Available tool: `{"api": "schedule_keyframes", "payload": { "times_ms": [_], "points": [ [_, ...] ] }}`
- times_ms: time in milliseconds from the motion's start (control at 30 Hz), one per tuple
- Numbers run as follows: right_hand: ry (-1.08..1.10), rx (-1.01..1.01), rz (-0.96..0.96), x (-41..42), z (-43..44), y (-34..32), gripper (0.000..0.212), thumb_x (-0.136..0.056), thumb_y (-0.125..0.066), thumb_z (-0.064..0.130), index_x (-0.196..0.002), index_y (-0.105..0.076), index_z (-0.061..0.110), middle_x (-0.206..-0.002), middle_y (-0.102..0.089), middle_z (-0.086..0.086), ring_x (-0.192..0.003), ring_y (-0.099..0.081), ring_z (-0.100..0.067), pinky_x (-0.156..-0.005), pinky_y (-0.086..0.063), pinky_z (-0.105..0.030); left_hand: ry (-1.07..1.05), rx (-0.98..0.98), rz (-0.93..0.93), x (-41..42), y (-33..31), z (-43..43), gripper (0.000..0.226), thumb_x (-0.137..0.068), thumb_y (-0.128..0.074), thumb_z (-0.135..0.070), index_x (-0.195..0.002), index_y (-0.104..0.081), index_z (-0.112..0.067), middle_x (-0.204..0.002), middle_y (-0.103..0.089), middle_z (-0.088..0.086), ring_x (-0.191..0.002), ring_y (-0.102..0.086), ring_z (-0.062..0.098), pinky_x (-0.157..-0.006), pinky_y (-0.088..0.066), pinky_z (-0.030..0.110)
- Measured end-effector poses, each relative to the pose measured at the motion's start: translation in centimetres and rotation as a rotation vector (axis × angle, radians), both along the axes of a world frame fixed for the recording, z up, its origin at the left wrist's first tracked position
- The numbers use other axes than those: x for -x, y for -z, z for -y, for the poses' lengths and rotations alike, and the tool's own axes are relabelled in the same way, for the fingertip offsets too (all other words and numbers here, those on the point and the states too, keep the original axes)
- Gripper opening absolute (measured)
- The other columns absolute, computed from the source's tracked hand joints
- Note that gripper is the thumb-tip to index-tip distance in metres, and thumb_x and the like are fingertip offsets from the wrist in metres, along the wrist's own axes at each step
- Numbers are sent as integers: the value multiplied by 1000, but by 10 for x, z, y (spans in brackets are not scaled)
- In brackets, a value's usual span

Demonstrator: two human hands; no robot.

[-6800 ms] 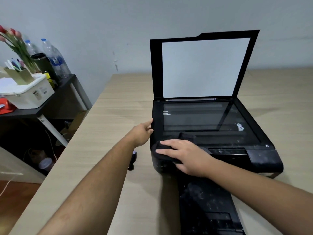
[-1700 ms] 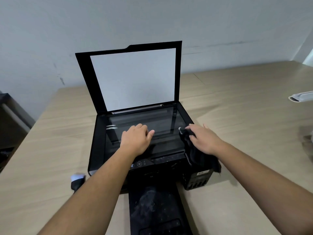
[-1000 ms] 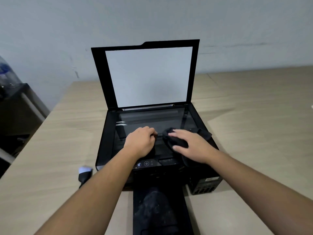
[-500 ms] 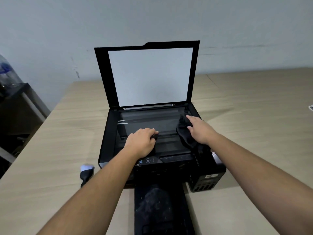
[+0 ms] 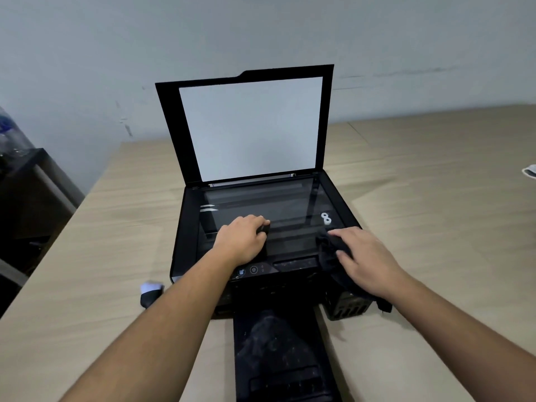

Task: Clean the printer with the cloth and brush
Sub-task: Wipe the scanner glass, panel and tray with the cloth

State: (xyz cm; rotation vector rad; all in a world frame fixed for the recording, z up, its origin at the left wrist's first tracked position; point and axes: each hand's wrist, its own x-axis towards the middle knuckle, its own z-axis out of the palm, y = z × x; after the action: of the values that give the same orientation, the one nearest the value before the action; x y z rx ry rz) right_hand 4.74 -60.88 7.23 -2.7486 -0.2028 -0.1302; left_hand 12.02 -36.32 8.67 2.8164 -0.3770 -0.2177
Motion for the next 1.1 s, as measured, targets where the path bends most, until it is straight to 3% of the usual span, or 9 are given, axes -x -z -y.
{"api": "schedule_keyframes", "payload": {
  "times_ms": [167, 267, 400, 467, 600, 833, 967, 1100],
  "points": [
    [-213, 4, 67, 6, -74, 11, 49, -86, -51, 29, -134, -46, 20, -126, -52, -4, -116, -47, -24, -103, -37, -37, -12, 26, -23, -4, 0, 0, 44, -94, -35, -22, -135, -48, -32, -144, -46, -9, -134, -39, 18, -105, -36, 43],
    [-245, 46, 65, 8, -67, 10, 49, -86, -53, 24, -134, -45, 21, -127, -51, -1, -115, -47, -21, -103, -38, -35, 5, 39, -42, -5, -1, -2, 45, -95, -33, -20, -135, -48, -32, -146, -45, -10, -135, -37, 16, -108, -35, 44],
    [-63, 93, 79, 12, -13, 6, 47, -79, -40, 31, -124, -52, 22, -118, -57, -1, -110, -52, -23, -96, -43, -39, 18, 41, -42, -3, -1, -3, 46, -96, -32, -19, -138, -45, -31, -149, -40, -13, -138, -35, 16, -109, -33, 42],
    [54, 82, 79, 9, 3, 3, 41, -80, -43, 29, -118, -55, 22, -112, -58, -2, -108, -53, -25, -92, -45, -40, 20, 40, -42, -1, 0, -5, 47, -96, -32, -19, -141, -42, -29, -151, -37, -14, -139, -33, 16, -109, -32, 42],
    [100, 55, 70, 4, -14, 3, 41, -75, -38, 30, -111, -57, 20, -106, -58, -3, -102, -51, -26, -90, -41, -38, 39, 31, -57, -1, 2, -6, 50, -95, -32, -19, -143, -39, -30, -154, -33, -13, -141, -30, 16, -111, -30, 43],
    [50, 121, 89, 8, 8, -3, 39, -77, -35, 31, -110, -55, 27, -108, -61, 6, -104, -56, -16, -95, -22, -28, 59, 23, -58, 0, 5, -8, 53, -96, -31, -20, -147, -32, -33, -156, -26, -15, -143, -26, 15, -113, -28, 43],
    [68, 126, 45, -14, 2, -5, 31, -87, -44, 22, -117, -52, 20, -115, -60, -2, -114, -52, -20, -114, -14, -35, 77, 2, -52, 3, 5, -6, 53, -96, -31, -20, -148, -28, -32, -158, -22, -13, -145, -23, 15, -114, -27, 40],
    [85, 72, -107, -68, -4, -14, 35, -92, -41, 20, -126, -46, 18, -132, -53, -8, -124, -46, -25, -115, -10, -47, 68, 5, -51, 3, 7, -6, 54, -97, -31, -20, -149, -26, -32, -159, -20, -11, -146, -20, 15, -117, -23, 40]
  ]
}}
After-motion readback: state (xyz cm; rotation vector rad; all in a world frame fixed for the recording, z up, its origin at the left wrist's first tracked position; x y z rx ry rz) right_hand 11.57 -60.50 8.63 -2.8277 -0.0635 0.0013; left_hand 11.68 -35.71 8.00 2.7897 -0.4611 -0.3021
